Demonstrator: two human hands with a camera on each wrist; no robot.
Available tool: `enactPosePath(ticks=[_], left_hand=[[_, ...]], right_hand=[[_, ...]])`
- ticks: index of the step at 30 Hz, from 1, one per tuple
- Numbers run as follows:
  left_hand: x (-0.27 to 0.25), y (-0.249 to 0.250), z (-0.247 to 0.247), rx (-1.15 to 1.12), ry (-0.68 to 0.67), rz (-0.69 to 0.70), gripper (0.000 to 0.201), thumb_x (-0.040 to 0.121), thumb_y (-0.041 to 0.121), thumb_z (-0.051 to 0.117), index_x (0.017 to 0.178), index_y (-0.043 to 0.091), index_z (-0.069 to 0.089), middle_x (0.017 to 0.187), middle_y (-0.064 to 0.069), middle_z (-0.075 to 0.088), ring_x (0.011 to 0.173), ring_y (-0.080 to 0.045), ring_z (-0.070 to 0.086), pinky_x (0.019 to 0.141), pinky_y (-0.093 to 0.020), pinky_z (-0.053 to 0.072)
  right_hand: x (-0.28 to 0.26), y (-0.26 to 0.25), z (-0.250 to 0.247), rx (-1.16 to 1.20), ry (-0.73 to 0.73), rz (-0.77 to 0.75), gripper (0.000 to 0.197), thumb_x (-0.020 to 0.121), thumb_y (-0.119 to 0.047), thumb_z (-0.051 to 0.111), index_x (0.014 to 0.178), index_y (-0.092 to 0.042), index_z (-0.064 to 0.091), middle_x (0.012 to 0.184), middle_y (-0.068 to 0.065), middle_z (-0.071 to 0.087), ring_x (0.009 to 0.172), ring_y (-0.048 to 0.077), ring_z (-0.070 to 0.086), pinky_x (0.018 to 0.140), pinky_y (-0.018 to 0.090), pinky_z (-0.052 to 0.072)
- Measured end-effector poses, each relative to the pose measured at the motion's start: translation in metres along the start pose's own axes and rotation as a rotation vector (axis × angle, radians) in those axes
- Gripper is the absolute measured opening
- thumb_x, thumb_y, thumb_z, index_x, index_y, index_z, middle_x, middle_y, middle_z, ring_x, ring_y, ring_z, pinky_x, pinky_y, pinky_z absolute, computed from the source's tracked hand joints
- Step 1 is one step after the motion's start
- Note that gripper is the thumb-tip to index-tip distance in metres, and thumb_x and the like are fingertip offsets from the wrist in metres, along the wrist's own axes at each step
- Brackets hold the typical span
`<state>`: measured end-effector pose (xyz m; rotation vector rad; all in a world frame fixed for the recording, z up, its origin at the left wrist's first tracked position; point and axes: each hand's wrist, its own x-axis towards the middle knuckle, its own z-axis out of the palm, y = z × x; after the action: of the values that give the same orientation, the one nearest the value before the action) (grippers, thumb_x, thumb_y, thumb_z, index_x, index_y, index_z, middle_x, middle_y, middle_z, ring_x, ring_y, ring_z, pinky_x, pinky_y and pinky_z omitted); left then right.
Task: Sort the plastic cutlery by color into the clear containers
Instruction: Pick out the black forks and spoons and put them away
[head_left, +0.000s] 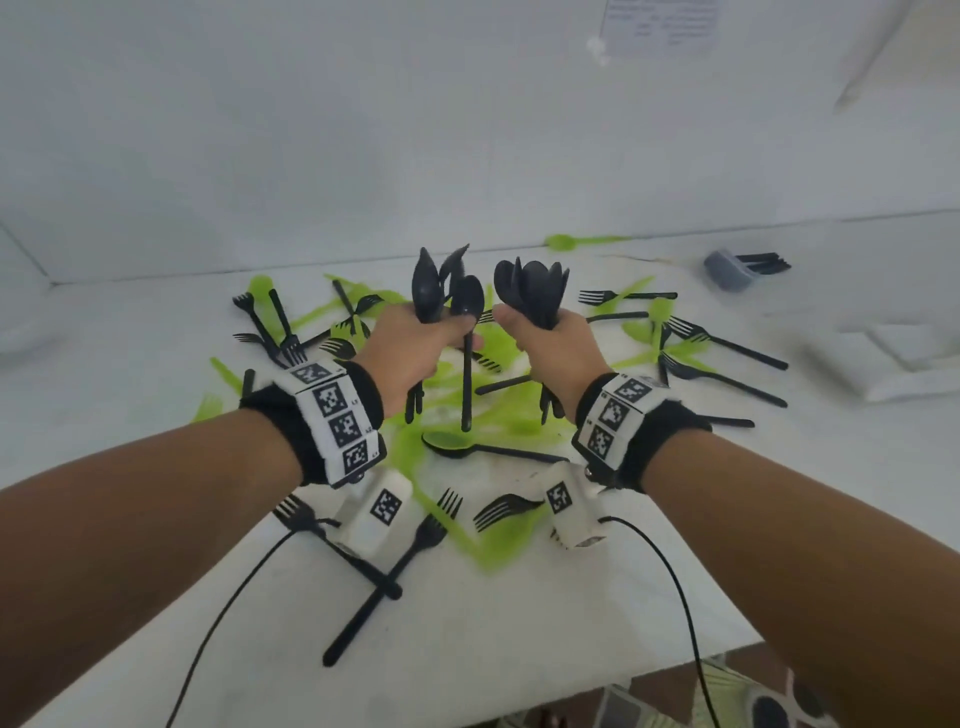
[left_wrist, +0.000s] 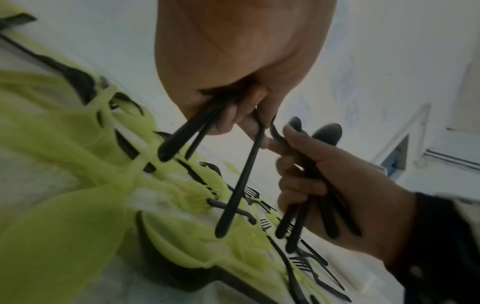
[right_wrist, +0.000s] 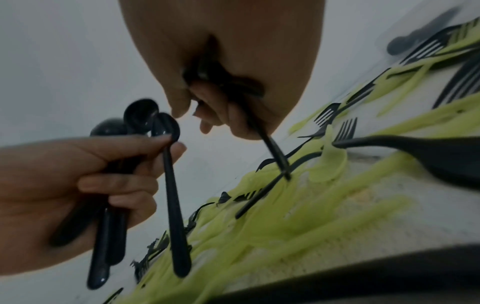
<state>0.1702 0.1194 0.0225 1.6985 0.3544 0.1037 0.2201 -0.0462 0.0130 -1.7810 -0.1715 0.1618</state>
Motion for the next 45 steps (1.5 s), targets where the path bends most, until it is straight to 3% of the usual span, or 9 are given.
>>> enactPosePath(ticks=[4,11,16,21,26,31,37,41,45], left_hand=[[-0.010,0.011,0.020,0.105,-0.055,0.036,0.025,0.097,0.016,0.067,0.073,0.017,0.062,0.067,0.002,0.073,0.042,-0.003,0.043,0.045,-0.020,0.028],[-0.027,-0.012,-0.011,0.617,-0.169,0.058,0.027,0.082,0.042,0.083,0.095,0.021,0.073,0.087,0.003,0.069,0.081,-0.011,0.065,0.078,-0.028,0.049],[-0.039,-0.028,-0.029,1.138,-0.377,0.027,0.028,0.083,0.042,0.081,0.090,0.020,0.066,0.084,0.000,0.065,0.077,-0.021,0.059,0.067,-0.033,0.043],[-0.031,-0.029,-0.032,0.981,-0.276,0.011,0.031,0.078,0.039,0.087,0.085,0.019,0.064,0.073,0.002,0.058,0.067,-0.017,0.053,0.062,-0.032,0.039],[-0.031,-0.021,-0.043,0.661,-0.202,-0.014,0.027,0.077,0.031,0.089,0.092,0.016,0.071,0.065,0.018,0.061,0.058,0.005,0.058,0.056,-0.011,0.042],[-0.021,-0.026,-0.057,0.713,0.068,0.100,0.033,0.089,0.043,0.076,0.114,0.025,0.065,0.096,0.005,0.070,0.088,-0.011,0.065,0.082,-0.032,0.051],[-0.050,-0.032,-0.028,0.989,-0.329,0.270,0.023,0.091,0.047,0.072,0.082,0.031,0.057,0.076,0.011,0.055,0.066,-0.006,0.050,0.062,-0.027,0.039],[-0.049,-0.046,-0.018,1.225,-0.395,0.377,0.021,0.096,0.041,0.064,0.114,0.031,0.067,0.100,0.009,0.055,0.090,-0.014,0.057,0.076,-0.034,0.049],[-0.048,-0.051,-0.018,1.222,-0.338,0.411,0.020,0.097,0.030,0.059,0.115,0.028,0.067,0.102,0.007,0.054,0.088,-0.019,0.059,0.072,-0.036,0.048]], right_hand=[[0.004,-0.003,0.002,0.146,-0.116,-0.008,0.013,0.096,-0.024,0.069,0.102,-0.012,0.071,0.052,-0.022,0.060,0.044,-0.005,0.052,0.052,0.012,0.041],[0.025,0.014,-0.009,0.099,-0.009,0.120,0.013,0.092,-0.028,0.072,0.096,-0.016,0.070,0.062,-0.008,0.057,0.054,0.011,0.047,0.056,0.027,0.040],[0.027,0.025,-0.009,-0.059,-0.122,0.122,0.016,0.091,-0.027,0.073,0.081,-0.016,0.067,0.065,0.001,0.055,0.050,0.015,0.042,0.052,0.027,0.036],[0.026,0.027,-0.001,-0.112,-0.169,0.134,0.016,0.092,-0.022,0.072,0.101,-0.008,0.075,0.056,-0.008,0.055,0.042,0.005,0.045,0.048,0.022,0.036],[0.035,0.027,-0.004,-0.257,-0.190,0.086,0.024,0.091,-0.029,0.072,0.105,-0.010,0.075,0.099,0.018,0.075,0.073,0.024,0.061,0.071,0.034,0.050],[0.038,0.029,-0.003,-0.320,-0.142,0.077,0.026,0.088,-0.030,0.070,0.102,-0.008,0.074,0.098,0.018,0.075,0.093,0.035,0.070,0.087,0.048,0.058],[0.039,0.026,0.004,-0.346,-0.137,0.075,0.022,0.088,-0.028,0.068,0.098,-0.009,0.073,0.085,0.013,0.070,0.075,0.028,0.062,0.067,0.033,0.050],[0.037,0.027,0.005,-0.369,-0.140,0.081,0.021,0.088,-0.028,0.067,0.096,-0.009,0.073,0.074,0.007,0.062,0.066,0.023,0.056,0.058,0.028,0.043],[0.036,0.026,0.003,-0.382,-0.132,0.059,0.015,0.091,-0.027,0.064,0.087,-0.013,0.068,0.063,0.002,0.054,0.059,0.022,0.051,0.055,0.028,0.039]])
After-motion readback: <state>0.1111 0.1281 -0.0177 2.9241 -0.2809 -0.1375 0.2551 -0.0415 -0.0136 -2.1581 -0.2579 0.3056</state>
